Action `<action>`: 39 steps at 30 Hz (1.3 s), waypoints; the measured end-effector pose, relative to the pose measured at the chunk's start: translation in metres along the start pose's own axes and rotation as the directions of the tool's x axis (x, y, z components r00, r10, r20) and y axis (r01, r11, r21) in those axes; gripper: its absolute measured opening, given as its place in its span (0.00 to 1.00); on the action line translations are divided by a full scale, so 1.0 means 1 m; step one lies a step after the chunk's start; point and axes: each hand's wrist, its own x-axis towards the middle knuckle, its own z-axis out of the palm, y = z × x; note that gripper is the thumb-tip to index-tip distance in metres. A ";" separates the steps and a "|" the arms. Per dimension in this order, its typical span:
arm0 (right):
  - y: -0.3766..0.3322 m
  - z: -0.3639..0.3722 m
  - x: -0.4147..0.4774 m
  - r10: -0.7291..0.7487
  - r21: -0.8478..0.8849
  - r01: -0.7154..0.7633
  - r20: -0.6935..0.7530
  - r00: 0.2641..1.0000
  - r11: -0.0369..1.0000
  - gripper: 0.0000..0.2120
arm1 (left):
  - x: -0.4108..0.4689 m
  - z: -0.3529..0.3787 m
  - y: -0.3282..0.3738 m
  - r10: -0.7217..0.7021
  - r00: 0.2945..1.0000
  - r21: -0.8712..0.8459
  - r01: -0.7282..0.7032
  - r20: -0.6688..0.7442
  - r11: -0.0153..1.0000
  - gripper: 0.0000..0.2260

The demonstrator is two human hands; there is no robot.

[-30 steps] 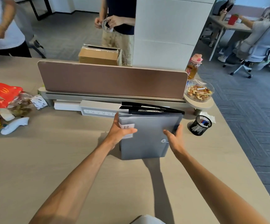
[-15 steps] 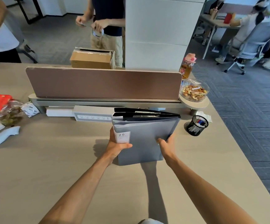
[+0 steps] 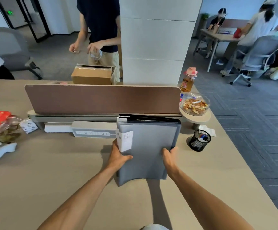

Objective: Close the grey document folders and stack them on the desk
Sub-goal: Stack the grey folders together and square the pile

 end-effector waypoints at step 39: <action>0.088 -0.123 0.140 0.184 -0.499 -0.199 -0.079 0.980 0.844 0.17 | 0.021 0.202 -0.018 -0.346 0.938 0.309 0.337 -0.027 0.889 0.41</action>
